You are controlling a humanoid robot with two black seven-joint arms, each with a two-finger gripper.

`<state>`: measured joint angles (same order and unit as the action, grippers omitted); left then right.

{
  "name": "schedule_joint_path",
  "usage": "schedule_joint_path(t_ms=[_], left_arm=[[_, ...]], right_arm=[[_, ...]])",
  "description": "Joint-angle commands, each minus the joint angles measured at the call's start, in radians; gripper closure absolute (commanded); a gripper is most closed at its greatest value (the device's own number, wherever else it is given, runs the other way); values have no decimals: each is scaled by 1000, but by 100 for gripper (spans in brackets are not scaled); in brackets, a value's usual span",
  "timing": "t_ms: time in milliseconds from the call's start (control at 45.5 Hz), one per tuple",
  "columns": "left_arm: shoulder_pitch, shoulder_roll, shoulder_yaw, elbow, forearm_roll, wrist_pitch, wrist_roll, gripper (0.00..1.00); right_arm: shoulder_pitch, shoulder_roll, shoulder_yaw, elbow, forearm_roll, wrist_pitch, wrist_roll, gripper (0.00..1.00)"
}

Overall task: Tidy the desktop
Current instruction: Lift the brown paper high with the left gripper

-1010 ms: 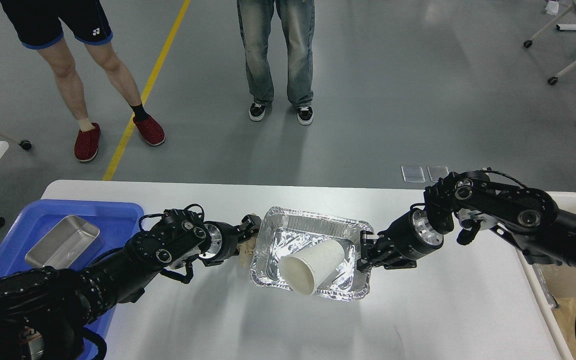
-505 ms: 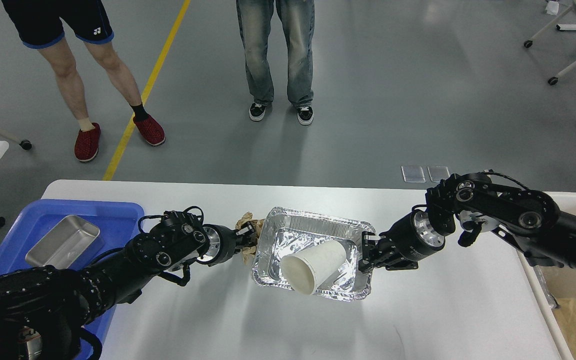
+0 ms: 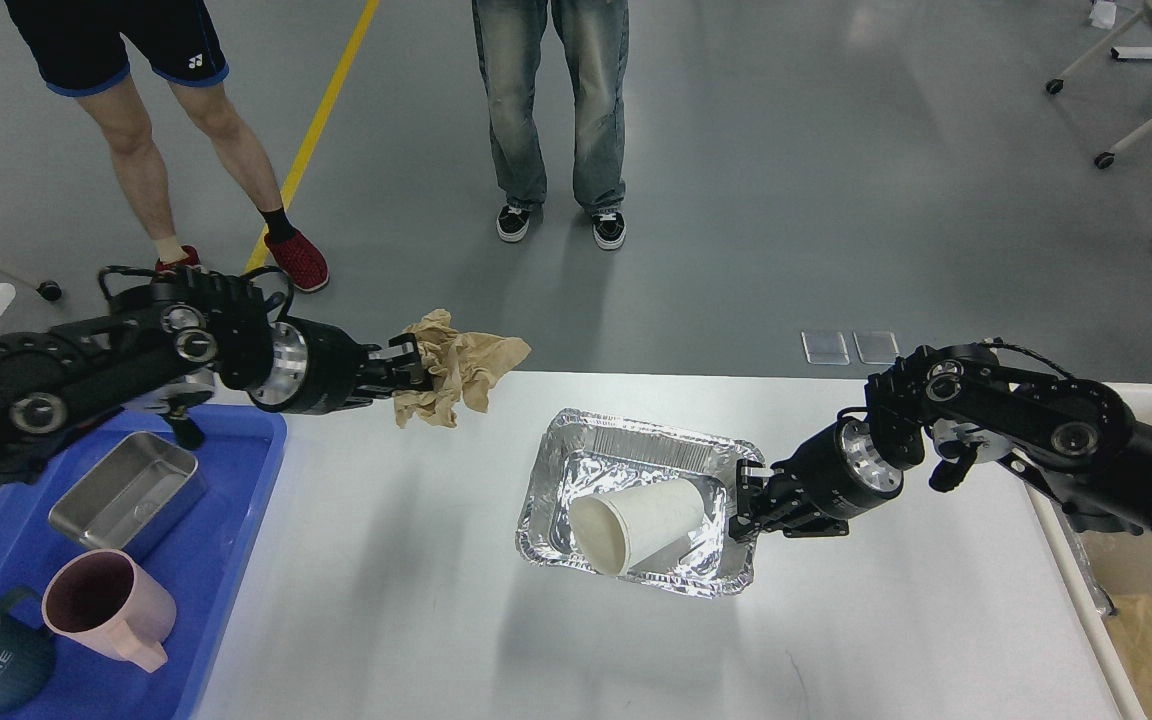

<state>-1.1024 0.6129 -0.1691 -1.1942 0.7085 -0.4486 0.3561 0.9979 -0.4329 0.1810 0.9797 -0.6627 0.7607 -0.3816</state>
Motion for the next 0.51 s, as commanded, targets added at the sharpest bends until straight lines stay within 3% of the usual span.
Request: schedule_joint_path(t_ms=[0,154,483], left_arm=[[-33,189,-9,-174,-1,-70,1,99],[-73,333,-38,-251,-26,-125,0,98],[-100,519,-217,-263,-80,-309,0,98]], right_arm=[[-1,5,0,-1,0,0,0,100],[-1,8,0,-1,-2,-1,1,100],[-2,8,0,-1,-6,-1,0,100]])
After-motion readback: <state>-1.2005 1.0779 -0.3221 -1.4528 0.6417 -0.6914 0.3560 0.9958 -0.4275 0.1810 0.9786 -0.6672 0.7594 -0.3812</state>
